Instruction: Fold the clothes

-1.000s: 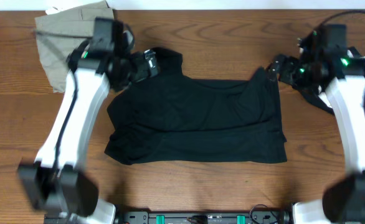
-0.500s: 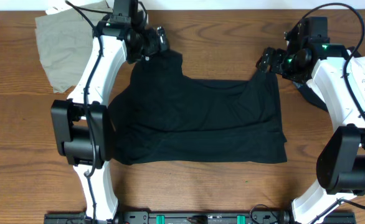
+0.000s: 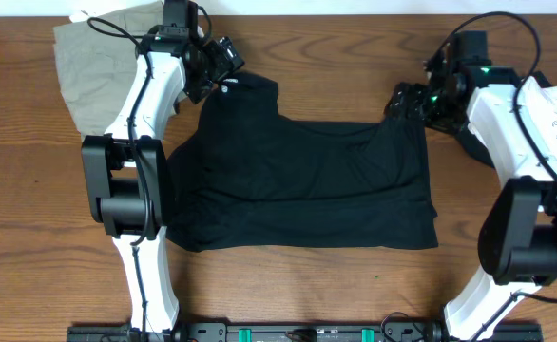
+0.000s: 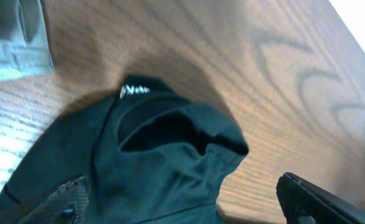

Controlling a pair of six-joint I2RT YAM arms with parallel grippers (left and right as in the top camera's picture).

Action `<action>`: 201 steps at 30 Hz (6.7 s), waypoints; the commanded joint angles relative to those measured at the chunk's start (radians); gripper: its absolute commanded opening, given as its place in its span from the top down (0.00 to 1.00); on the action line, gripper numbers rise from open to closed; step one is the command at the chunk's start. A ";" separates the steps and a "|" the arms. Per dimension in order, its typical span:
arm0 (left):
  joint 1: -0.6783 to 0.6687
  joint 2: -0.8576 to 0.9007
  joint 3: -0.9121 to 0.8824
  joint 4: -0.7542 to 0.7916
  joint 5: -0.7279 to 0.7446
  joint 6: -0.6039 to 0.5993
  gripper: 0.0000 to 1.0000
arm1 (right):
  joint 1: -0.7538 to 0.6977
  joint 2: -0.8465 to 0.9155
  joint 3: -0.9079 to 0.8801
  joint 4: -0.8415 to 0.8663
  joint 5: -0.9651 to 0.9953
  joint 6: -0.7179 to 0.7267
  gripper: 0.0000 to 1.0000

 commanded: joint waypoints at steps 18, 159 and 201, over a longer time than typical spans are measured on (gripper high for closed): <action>-0.001 0.105 0.015 0.060 -0.079 0.052 0.03 | 0.026 0.024 0.009 -0.023 -0.011 -0.024 0.01; 0.002 -0.088 0.002 -0.170 -0.106 0.176 0.94 | -0.045 0.134 0.004 0.058 0.005 0.055 0.99; 0.060 -0.279 0.002 -0.760 -0.168 0.307 0.94 | -0.048 0.010 0.004 -0.340 0.233 -0.023 0.99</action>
